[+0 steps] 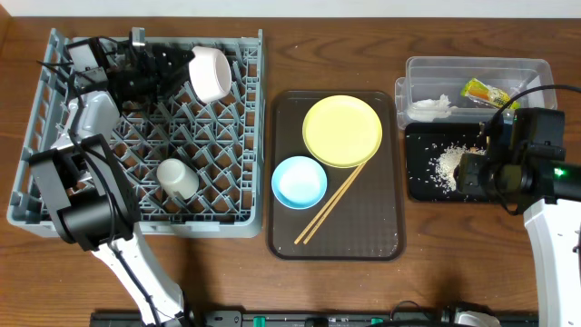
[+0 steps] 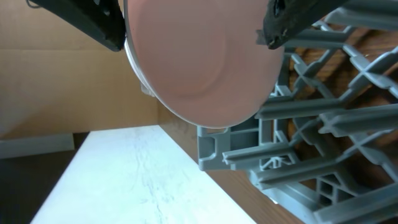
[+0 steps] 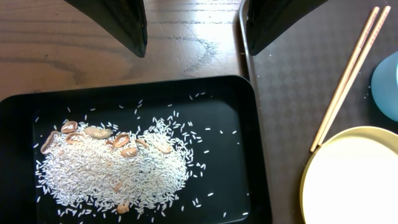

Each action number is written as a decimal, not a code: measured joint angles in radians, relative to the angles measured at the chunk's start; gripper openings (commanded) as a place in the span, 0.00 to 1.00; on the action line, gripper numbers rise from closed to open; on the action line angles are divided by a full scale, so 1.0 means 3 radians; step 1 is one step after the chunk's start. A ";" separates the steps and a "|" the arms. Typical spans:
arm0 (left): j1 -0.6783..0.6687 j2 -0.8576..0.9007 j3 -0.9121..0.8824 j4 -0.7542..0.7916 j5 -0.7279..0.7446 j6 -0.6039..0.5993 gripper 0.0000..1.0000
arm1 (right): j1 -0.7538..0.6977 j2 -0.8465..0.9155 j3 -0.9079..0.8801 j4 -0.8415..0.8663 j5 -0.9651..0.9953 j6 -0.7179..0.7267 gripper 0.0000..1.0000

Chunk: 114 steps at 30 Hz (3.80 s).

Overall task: Sort waste into correct bins and load items into the dishwasher rack
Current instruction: 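Set the pink bowl upright in the rack's back row and release, then move the left gripper to the light-blue bowl and grasp its rim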

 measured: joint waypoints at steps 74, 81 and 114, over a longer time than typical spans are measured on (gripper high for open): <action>0.0005 -0.0277 -0.0005 -0.0680 -0.0292 -0.1264 0.66 | 0.0000 0.0000 0.0000 -0.0022 0.0000 0.0000 0.49; 0.0058 -0.0277 -0.0006 -0.0684 -0.0403 -0.1040 0.76 | 0.0000 0.0000 0.0000 -0.0024 0.0000 0.0000 0.50; -0.0446 -0.2009 -0.0027 -0.2897 -0.2796 0.0704 0.89 | 0.0000 0.0000 0.0000 -0.0024 -0.0001 0.0014 0.67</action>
